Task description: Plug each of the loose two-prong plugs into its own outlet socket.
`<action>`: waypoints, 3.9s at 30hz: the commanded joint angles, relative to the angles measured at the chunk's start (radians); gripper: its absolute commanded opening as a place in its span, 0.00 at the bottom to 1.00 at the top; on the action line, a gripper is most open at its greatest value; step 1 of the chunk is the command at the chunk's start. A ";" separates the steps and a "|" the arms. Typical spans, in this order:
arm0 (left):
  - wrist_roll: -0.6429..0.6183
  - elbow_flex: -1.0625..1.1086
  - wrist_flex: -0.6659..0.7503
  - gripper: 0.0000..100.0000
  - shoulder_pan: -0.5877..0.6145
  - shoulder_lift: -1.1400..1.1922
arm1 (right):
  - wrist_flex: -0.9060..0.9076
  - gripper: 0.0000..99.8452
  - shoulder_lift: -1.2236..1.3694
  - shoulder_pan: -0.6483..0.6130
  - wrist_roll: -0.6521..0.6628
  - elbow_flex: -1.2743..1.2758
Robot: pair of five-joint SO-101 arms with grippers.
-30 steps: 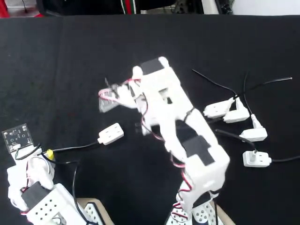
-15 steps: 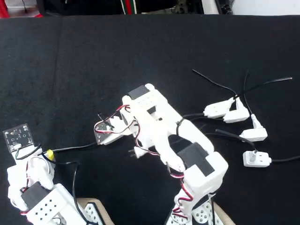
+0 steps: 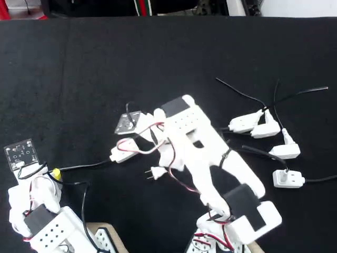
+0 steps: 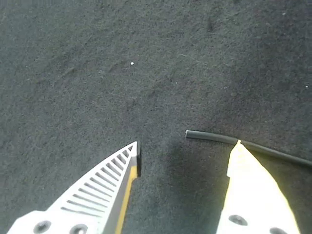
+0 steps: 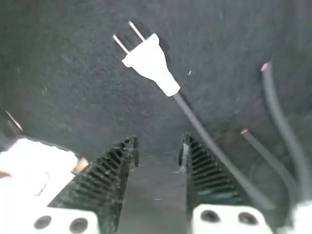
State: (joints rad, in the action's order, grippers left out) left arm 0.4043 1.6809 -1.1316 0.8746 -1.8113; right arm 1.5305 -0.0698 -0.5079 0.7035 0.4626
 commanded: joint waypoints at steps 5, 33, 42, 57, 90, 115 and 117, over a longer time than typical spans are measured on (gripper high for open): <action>0.008 0.018 -0.003 0.29 -0.010 -0.005 | -0.032 0.14 -0.041 0.164 -0.523 0.117; 0.008 0.018 -0.003 0.29 -0.010 -0.005 | -0.161 0.03 0.027 0.425 -0.483 0.200; 0.008 0.018 -0.003 0.29 -0.010 -0.005 | -0.466 0.03 0.162 0.566 -0.301 0.185; 0.008 0.018 -0.003 0.29 -0.010 -0.005 | -0.489 0.03 0.232 0.408 -0.290 -0.059; 0.009 0.018 -0.003 0.29 -0.010 -0.005 | -0.608 0.03 0.153 0.126 -0.450 -0.157; 0.008 0.018 -0.003 0.29 -0.010 -0.005 | -0.284 0.28 0.335 -0.012 -1.289 -0.127; 0.008 0.018 -0.003 0.29 -0.010 -0.005 | -0.302 0.25 0.375 -0.011 -1.297 -0.130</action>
State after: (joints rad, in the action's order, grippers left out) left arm 0.4043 1.6809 -1.1316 0.8746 -1.8113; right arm 1.2574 0.2785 -0.5079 -0.5715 0.3399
